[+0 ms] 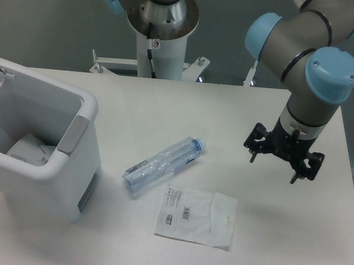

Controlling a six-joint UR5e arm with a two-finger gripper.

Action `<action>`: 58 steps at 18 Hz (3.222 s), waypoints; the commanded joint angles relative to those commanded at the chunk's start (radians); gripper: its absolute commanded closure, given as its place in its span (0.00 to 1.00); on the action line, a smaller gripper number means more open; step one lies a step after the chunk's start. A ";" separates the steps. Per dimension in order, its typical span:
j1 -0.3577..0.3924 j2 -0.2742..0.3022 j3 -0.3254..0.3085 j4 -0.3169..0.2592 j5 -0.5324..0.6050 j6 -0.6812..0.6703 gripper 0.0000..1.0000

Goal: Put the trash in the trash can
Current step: 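Move the gripper down toward the white paper packet, then lower the gripper onto the packet edge and close to pinch it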

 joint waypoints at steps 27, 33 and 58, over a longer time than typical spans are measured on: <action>-0.201 -0.259 0.083 0.163 0.169 -0.411 0.00; -0.212 -0.327 0.130 0.160 0.141 -0.325 0.00; -0.215 -0.385 0.160 0.152 0.120 -0.305 1.00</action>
